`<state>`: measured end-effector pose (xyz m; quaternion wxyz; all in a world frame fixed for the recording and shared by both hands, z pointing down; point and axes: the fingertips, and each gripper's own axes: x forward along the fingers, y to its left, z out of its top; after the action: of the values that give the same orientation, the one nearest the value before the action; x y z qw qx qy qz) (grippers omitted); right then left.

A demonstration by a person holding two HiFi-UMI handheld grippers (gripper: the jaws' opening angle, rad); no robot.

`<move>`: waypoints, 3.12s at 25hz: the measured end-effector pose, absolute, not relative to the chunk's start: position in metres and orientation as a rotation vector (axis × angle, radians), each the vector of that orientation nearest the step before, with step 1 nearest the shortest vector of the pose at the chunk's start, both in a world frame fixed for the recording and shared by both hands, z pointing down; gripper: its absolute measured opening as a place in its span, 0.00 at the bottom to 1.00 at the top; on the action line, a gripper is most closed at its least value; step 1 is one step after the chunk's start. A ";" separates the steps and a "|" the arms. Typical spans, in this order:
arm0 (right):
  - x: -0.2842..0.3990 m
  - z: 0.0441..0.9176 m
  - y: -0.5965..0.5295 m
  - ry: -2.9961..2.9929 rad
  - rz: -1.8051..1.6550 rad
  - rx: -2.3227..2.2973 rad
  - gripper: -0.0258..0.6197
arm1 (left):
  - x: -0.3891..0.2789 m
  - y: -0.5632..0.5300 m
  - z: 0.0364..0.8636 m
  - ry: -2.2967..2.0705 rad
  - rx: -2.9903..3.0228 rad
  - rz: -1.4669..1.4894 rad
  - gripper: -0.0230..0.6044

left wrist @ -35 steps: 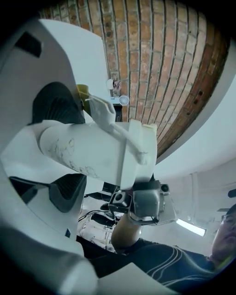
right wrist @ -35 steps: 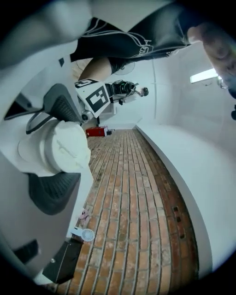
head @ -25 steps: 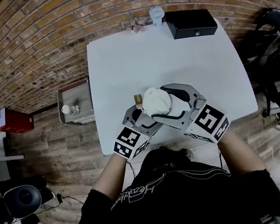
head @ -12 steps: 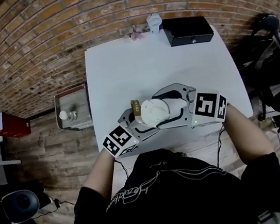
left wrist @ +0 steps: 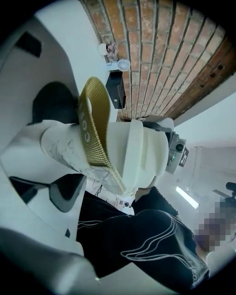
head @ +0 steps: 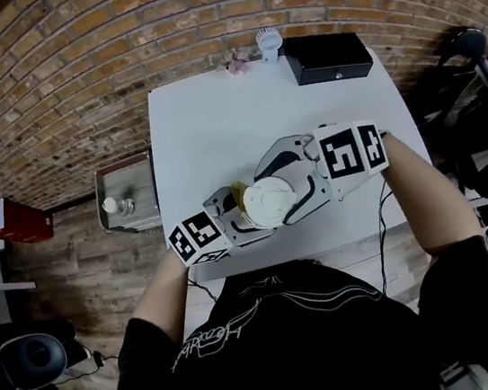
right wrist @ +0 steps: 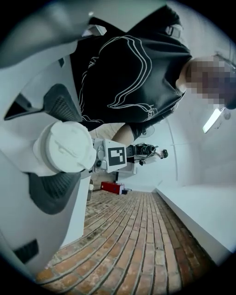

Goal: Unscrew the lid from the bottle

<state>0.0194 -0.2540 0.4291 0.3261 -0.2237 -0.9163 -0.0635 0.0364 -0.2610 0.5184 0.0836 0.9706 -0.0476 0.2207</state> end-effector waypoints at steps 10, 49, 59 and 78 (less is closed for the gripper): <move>0.012 0.399 -0.264 -2.622 -0.064 -0.242 0.66 | 0.035 -0.266 0.517 -0.284 2.873 0.606 0.60; 0.033 0.423 -0.280 -2.428 0.358 1.259 0.57 | 0.039 -0.264 0.521 -0.288 2.822 0.633 0.60; 0.048 0.356 -0.282 -2.563 0.313 1.318 0.57 | -0.001 -0.266 0.498 -0.422 2.783 0.614 0.61; 0.074 0.248 -0.175 -2.808 0.099 1.248 0.57 | -0.051 -0.173 0.292 -0.898 2.846 0.231 0.11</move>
<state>0.0742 -0.1750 0.2476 0.0336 0.4058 -0.9128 0.0322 -0.0508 -0.1733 0.2924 0.0740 0.9482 -0.2993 0.0768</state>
